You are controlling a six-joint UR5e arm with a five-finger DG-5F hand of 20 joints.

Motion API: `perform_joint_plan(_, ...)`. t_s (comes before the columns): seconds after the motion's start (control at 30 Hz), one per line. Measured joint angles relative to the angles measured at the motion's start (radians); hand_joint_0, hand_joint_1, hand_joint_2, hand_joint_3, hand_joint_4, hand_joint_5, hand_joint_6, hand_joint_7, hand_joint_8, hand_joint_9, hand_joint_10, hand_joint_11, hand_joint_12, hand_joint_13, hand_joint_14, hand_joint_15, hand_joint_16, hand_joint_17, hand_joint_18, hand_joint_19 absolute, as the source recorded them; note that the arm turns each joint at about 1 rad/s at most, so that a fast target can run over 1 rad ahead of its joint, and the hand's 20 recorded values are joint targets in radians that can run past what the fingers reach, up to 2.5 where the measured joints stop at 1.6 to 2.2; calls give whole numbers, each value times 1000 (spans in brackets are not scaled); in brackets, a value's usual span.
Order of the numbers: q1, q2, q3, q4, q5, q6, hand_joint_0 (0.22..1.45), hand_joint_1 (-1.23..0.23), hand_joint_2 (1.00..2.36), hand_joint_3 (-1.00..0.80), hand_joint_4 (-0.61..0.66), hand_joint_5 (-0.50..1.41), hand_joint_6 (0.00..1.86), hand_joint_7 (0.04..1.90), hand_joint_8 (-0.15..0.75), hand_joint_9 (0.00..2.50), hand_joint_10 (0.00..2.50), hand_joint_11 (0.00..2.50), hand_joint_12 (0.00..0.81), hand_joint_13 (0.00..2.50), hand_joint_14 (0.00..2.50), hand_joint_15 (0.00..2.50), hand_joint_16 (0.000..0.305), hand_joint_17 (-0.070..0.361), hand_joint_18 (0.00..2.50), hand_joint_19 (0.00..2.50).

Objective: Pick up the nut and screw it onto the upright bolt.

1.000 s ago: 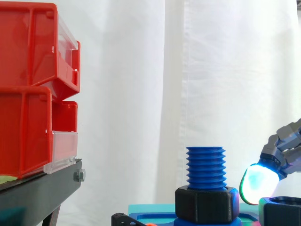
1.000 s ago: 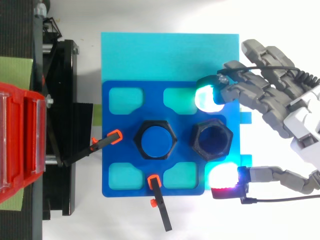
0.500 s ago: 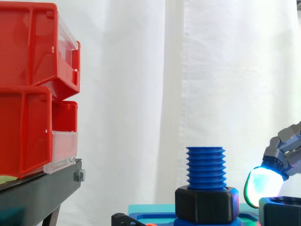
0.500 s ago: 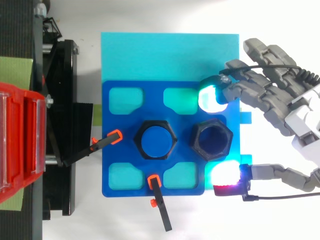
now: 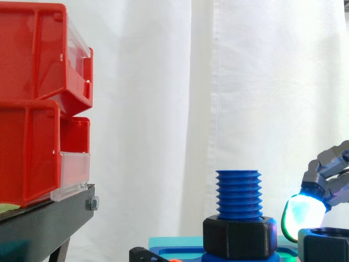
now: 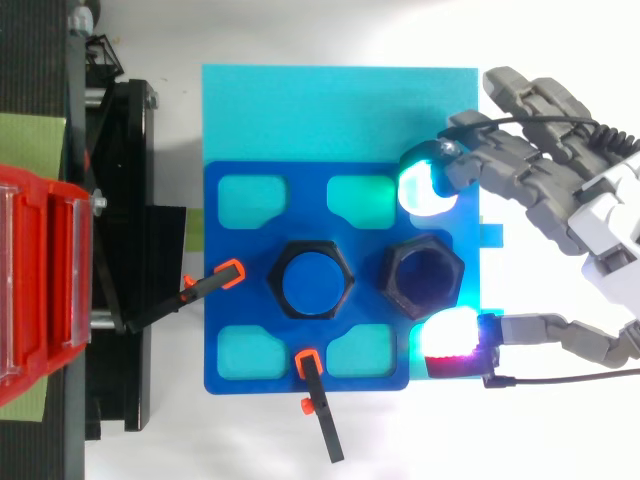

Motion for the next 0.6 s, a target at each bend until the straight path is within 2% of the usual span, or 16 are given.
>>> perform_joint_plan(0.6,-8,0,0,3,-23,-4,407,-958,1000,-500,199,-244,502,889,255,283,2,54,359,130,0,0,49,111,0,0)
